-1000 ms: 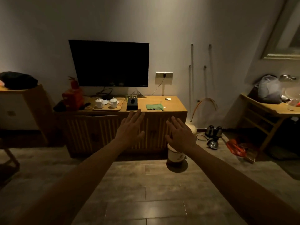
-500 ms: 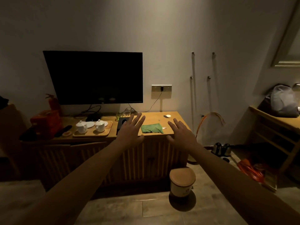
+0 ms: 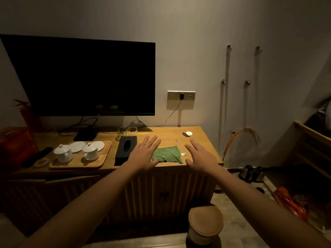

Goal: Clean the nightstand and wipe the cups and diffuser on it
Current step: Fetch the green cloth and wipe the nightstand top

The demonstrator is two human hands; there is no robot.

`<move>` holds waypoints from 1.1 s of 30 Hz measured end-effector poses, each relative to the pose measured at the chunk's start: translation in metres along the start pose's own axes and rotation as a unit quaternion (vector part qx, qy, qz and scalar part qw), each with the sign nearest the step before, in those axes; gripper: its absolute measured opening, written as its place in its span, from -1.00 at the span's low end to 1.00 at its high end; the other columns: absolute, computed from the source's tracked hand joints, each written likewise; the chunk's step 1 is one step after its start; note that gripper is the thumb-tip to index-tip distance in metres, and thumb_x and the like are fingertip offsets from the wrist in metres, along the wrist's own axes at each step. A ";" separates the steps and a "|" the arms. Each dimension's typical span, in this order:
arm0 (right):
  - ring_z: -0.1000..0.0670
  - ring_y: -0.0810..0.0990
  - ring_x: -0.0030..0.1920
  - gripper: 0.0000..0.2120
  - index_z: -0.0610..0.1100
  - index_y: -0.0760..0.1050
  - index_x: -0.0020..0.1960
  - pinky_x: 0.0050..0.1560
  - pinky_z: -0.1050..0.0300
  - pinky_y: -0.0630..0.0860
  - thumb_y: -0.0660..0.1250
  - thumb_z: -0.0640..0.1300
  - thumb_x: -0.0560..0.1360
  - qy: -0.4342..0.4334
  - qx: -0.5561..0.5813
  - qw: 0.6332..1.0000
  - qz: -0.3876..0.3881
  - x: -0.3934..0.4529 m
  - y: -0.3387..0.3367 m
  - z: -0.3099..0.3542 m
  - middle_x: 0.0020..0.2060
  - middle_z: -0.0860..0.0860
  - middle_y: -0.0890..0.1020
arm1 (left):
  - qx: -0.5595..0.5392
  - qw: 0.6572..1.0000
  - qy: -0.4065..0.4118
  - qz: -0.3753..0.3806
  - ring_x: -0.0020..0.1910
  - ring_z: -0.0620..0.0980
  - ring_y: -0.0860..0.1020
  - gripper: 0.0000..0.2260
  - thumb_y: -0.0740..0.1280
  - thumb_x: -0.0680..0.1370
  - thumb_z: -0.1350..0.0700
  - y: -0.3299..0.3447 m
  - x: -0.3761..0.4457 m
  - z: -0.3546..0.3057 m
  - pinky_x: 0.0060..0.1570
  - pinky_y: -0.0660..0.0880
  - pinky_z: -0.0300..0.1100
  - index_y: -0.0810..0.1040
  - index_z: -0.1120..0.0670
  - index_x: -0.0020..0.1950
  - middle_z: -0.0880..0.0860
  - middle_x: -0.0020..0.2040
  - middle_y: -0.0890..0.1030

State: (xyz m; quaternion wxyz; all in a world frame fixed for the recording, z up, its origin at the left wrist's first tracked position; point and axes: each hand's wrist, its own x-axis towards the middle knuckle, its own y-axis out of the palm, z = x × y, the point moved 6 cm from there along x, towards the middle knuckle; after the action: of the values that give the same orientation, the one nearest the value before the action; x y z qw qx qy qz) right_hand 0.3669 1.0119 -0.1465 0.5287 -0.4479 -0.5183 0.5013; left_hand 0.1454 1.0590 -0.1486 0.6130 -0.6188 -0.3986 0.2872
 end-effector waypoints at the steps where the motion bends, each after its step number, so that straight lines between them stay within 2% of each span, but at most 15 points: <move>1: -0.06 0.15 0.57 -0.36 0.08 0.10 0.57 0.27 -0.06 0.52 0.23 0.15 0.57 -0.002 -0.004 1.000 0.002 0.018 0.003 -0.003 0.62 0.01 0.00 | -0.002 1.000 0.004 0.007 0.61 0.08 -0.13 -0.27 0.22 0.56 -0.17 0.005 0.017 0.010 0.52 0.03 0.17 -0.12 -0.13 0.62 -0.04 0.64 -0.13; 6: -0.07 0.30 0.49 -0.39 0.05 0.12 0.56 0.25 -0.07 0.54 0.24 0.10 0.57 0.014 0.008 0.999 0.034 0.127 0.026 -0.024 0.62 0.02 0.01 | -0.021 0.999 -0.009 0.041 0.61 0.10 -0.10 -0.28 0.22 0.57 -0.17 0.042 0.112 0.074 0.52 0.08 0.17 -0.10 -0.13 0.62 -0.03 0.64 -0.11; 10: -0.08 0.30 0.50 -0.41 0.00 0.15 0.55 0.28 -0.12 0.51 0.24 0.07 0.58 0.028 0.029 0.997 0.067 0.206 0.059 -0.040 0.60 0.01 0.09 | -0.048 0.996 -0.014 0.073 0.61 0.11 -0.06 -0.27 0.25 0.58 -0.13 0.067 0.181 0.119 0.55 0.09 0.10 -0.07 -0.02 0.63 0.00 0.64 -0.05; 12: -0.11 0.31 0.49 -0.42 -0.02 0.16 0.54 0.30 -0.15 0.49 0.25 0.04 0.58 0.048 0.054 0.993 0.094 0.227 0.083 -0.044 0.59 -0.03 0.12 | -0.085 0.991 -0.026 0.101 0.61 0.10 -0.04 -0.27 0.28 0.58 -0.07 0.084 0.206 0.136 0.56 0.08 0.08 -0.04 0.04 0.63 0.02 0.64 -0.01; 14: -0.13 0.35 0.47 -0.40 -0.01 0.15 0.55 0.31 -0.13 0.48 0.27 0.02 0.57 0.038 0.056 0.989 0.132 0.242 0.112 -0.048 0.61 -0.03 0.06 | -0.108 0.987 -0.041 0.113 0.61 0.07 0.00 -0.28 0.30 0.58 -0.04 0.104 0.226 0.146 0.55 0.10 0.07 -0.01 0.07 0.63 0.05 0.64 0.03; 17: -0.13 0.44 0.40 -0.39 0.01 0.16 0.54 0.23 -0.08 0.54 0.29 0.02 0.56 0.032 0.052 0.984 0.168 0.274 0.149 -0.061 0.61 -0.01 0.04 | -0.120 0.981 -0.037 0.149 0.60 0.05 0.04 -0.29 0.30 0.58 -0.01 0.135 0.257 0.156 0.55 0.12 0.02 0.00 0.08 0.63 0.07 0.63 0.07; 21: -0.13 0.35 0.47 -0.38 -0.05 0.17 0.55 0.37 -0.04 0.41 0.31 0.00 0.57 0.034 0.076 0.973 0.217 0.327 0.197 -0.078 0.59 -0.04 0.14 | -0.146 0.967 -0.044 0.205 0.59 0.08 0.07 -0.33 0.30 0.59 0.04 0.185 0.293 0.163 0.55 0.10 0.02 0.06 0.12 0.62 0.10 0.62 0.11; 25: -0.13 0.26 0.52 -0.38 -0.10 0.19 0.55 0.51 -0.01 0.25 0.34 -0.06 0.57 0.008 0.110 0.960 0.258 0.380 0.246 -0.088 0.57 -0.08 0.20 | -0.163 0.953 -0.087 0.242 0.56 0.09 0.18 -0.36 0.31 0.58 0.07 0.229 0.333 0.176 0.53 0.17 -0.01 0.13 0.12 0.60 0.12 0.59 0.21; 28: -0.11 0.22 0.55 -0.35 -0.09 0.19 0.56 0.55 -0.01 0.19 0.38 -0.08 0.55 -0.014 0.113 0.953 0.280 0.410 0.278 -0.097 0.57 -0.08 0.21 | -0.173 0.942 -0.124 0.258 0.53 0.08 0.25 -0.32 0.37 0.55 0.05 0.258 0.360 0.183 0.51 0.21 -0.04 0.14 0.10 0.60 0.11 0.57 0.25; 30: -0.11 0.25 0.53 -0.33 -0.08 0.18 0.56 0.53 -0.02 0.23 0.40 -0.08 0.53 -0.036 0.111 0.945 0.305 0.423 0.297 -0.102 0.55 -0.08 0.24 | -0.183 0.932 -0.143 0.278 0.53 0.08 0.26 -0.26 0.42 0.52 0.01 0.279 0.371 0.186 0.51 0.22 -0.02 0.12 0.08 0.60 0.10 0.57 0.25; 33: -0.17 0.39 0.41 -0.33 -0.03 0.20 0.54 0.39 -0.06 0.40 0.42 -0.05 0.52 -0.072 0.107 0.926 0.355 0.430 0.322 -0.109 0.44 -0.10 0.34 | -0.189 0.916 -0.151 0.319 0.48 0.11 0.31 -0.22 0.47 0.47 -0.08 0.310 0.371 0.187 0.46 0.28 0.00 0.17 0.07 0.58 0.11 0.53 0.31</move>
State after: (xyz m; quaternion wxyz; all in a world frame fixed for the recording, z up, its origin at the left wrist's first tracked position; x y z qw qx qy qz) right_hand 0.4375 1.4752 -0.4306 0.3217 -0.5060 -0.3054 0.7397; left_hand 0.2236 1.4932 -0.4208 0.2929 -0.7670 -0.3143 0.4766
